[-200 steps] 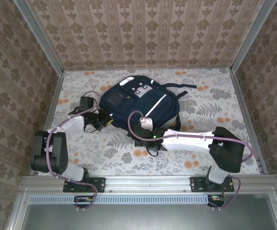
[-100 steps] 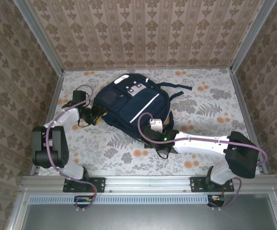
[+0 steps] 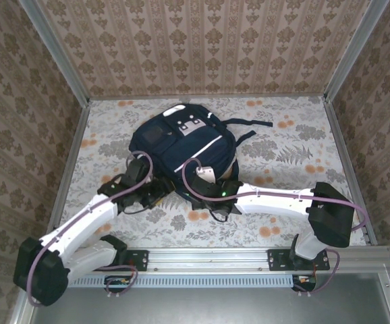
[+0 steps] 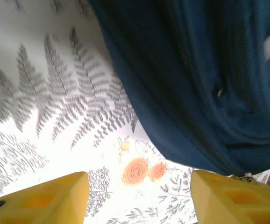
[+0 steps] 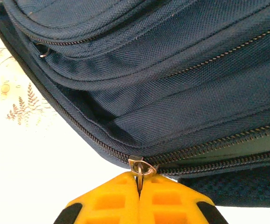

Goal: Pack books, pencil case, and school supplies into a backpack

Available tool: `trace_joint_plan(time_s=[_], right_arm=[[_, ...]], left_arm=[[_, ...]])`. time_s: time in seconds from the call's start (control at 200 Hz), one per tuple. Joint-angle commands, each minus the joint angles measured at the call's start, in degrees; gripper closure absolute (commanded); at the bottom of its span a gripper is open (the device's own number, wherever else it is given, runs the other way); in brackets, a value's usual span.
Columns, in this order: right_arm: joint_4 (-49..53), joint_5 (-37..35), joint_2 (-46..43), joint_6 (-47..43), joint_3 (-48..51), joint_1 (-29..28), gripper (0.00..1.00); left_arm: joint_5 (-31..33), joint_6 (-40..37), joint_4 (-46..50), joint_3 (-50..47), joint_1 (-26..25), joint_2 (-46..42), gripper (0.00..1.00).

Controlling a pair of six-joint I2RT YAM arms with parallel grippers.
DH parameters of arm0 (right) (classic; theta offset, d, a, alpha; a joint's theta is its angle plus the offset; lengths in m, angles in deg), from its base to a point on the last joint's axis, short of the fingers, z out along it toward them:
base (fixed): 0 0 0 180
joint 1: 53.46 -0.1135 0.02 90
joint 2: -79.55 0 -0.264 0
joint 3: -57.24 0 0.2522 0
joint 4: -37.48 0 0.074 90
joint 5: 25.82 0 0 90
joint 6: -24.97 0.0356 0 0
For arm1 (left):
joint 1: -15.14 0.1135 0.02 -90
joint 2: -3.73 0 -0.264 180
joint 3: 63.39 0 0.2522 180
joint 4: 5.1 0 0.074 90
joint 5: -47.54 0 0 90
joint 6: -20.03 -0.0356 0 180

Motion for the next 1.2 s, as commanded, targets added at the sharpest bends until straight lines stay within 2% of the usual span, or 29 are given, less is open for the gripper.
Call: trace_joint_plan(time_s=[0.0,0.26,0.31,0.42,0.46,0.545,0.62,0.835,0.915,1.065,1.195], right_arm=[[-3.81,1.69,-0.26,-1.33,-2.21,-0.78,1.00],[-6.11,4.61,0.55,-2.55,-3.40,-2.06,1.00],[-5.94,4.62,0.51,-2.72,-3.82,-2.34,1.00],[-5.49,4.11,-0.40,-2.81,-3.47,-2.54,1.00],[-4.74,3.29,-1.05,-2.86,-3.19,-2.54,1.00],[-2.77,1.36,-2.80,-3.23,-1.77,-2.38,1.00],[-1.19,-0.23,-4.97,-3.25,0.28,-1.72,1.00],[0.85,-1.49,-13.85,-3.87,7.97,3.31,1.00],[0.78,-0.73,-15.10,-5.01,9.81,5.84,1.00],[0.10,1.07,-14.30,-8.73,9.73,9.58,1.00],[-0.87,3.80,-11.63,-11.13,6.80,10.63,1.00]], left_arm=[[6.34,9.19,-8.25,-1.62,-3.23,-0.74,0.32],[9.53,10.20,-16.01,2.33,-8.20,8.01,0.34],[9.81,10.40,-17.00,2.75,-8.73,9.67,0.44],[10.14,10.70,-15.64,3.62,-9.03,12.13,0.88],[11.25,10.49,-12.65,4.45,-8.94,11.97,1.00],[13.69,9.31,-5.03,5.99,-7.70,10.22,1.00],[12.94,7.58,-0.45,6.24,-4.39,8.02,1.00],[8.87,0.93,8.20,4.84,7.93,1.00,1.00],[6.58,-1.84,9.35,4.35,14.11,-0.36,1.00],[1.49,-9.42,10.22,5.05,24.17,1.43,1.00],[-3.75,-17.37,11.07,8.95,32.04,7.51,1.00]])
